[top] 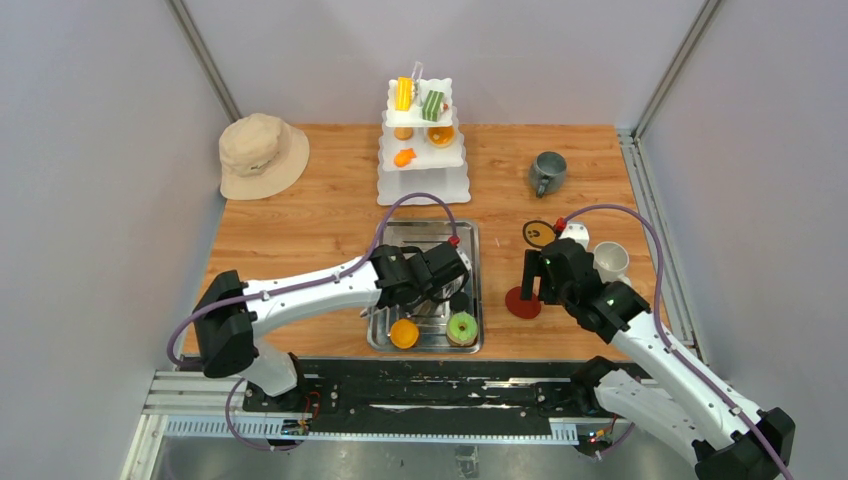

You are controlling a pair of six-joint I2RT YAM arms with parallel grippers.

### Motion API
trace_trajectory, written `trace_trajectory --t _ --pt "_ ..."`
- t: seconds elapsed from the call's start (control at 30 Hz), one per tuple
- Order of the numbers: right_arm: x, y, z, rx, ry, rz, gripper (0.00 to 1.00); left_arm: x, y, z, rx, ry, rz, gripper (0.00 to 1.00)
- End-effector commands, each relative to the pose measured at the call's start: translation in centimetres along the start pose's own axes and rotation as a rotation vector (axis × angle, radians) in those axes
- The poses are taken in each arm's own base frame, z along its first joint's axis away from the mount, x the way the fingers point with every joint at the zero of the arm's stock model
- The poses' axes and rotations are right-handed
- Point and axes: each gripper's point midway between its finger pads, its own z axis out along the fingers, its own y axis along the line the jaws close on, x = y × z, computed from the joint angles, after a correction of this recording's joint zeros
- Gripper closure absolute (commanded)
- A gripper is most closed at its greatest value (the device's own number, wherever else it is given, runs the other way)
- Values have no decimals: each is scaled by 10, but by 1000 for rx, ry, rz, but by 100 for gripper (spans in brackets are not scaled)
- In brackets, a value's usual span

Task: Serve the afternoon tea

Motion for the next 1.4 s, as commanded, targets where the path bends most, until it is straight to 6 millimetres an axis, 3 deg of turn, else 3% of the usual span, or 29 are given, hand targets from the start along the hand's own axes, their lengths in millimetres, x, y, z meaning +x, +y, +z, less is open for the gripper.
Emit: trace_trajectory --t 0.0,0.1,0.27,0.5,0.67,0.93,1.17,1.37 --pt "-4 3 -3 -19 -14 -6 16 -16 11 -23 -20 -89 -43 87" --pt "-3 3 -4 -19 -16 -6 16 -23 15 -36 -8 -132 -82 100" --pt "-4 2 -4 -21 -20 -2 16 -30 12 -52 78 -187 -145 100" --pt "-3 1 -6 -23 -28 3 16 -45 6 -81 463 -335 -374 100" --pt "-1 0 -6 -22 -29 7 16 -47 15 -81 621 -378 -576 100" --pt "-2 0 -6 -20 -31 2 16 -44 0 -58 861 -398 -843 100" --pt "-2 -1 -6 -18 -32 3 16 -26 8 -18 881 -369 -1016 100" --pt "-3 -2 -6 -14 -36 -3 16 -15 8 2 899 -335 -1079 100"
